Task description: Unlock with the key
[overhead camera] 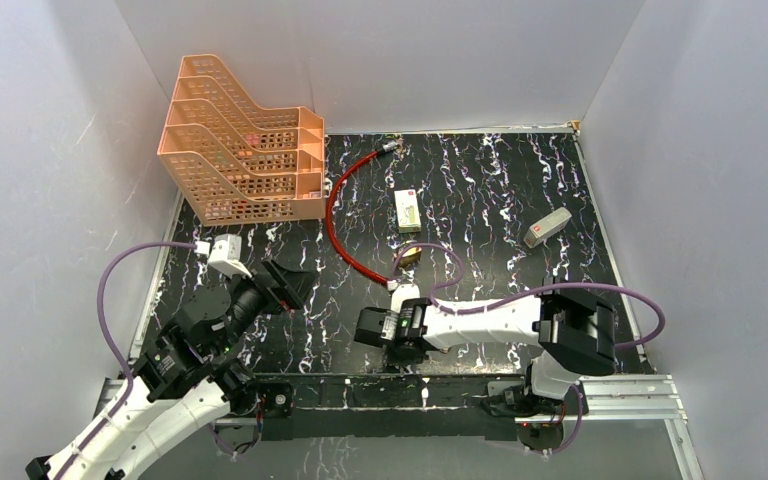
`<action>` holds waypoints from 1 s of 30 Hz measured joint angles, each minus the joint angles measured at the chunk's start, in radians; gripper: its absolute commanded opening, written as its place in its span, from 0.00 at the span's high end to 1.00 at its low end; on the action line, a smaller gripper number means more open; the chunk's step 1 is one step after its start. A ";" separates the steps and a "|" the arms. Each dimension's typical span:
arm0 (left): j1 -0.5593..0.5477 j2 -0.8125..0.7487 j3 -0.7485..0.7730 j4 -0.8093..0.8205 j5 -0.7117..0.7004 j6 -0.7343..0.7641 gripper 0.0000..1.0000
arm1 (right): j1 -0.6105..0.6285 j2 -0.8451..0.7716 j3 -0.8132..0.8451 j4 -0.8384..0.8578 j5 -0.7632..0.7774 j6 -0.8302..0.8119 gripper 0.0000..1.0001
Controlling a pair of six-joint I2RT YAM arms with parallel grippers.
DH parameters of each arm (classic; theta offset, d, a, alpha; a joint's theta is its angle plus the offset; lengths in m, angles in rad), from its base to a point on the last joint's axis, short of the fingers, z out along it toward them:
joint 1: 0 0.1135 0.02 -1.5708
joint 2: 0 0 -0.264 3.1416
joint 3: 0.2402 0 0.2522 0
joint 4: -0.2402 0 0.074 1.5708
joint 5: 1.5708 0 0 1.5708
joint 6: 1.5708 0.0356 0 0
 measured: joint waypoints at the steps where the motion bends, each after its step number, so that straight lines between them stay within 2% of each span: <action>1: 0.000 0.001 0.000 0.000 0.000 0.000 0.05 | 0.000 -0.005 -0.003 0.006 0.000 0.000 0.88; 4: 0.000 0.005 0.000 0.000 0.000 0.000 0.05 | 0.000 -0.019 -0.006 0.009 0.000 -0.001 0.90; 8: 0.000 0.008 0.000 0.000 0.000 0.001 0.05 | 0.000 -0.050 -0.006 0.008 0.001 -0.002 0.99; 19: 0.000 0.009 -0.001 0.021 0.011 0.021 0.02 | -0.011 -0.271 0.050 -0.014 0.048 -0.050 1.00; 23: 0.000 -0.009 -0.027 0.108 0.060 0.050 0.02 | -0.046 -0.337 0.158 -0.027 0.060 -0.097 1.00; 30: 0.000 0.018 -0.064 0.336 0.246 0.053 0.02 | -0.105 -0.432 0.314 -0.056 0.123 -0.159 1.00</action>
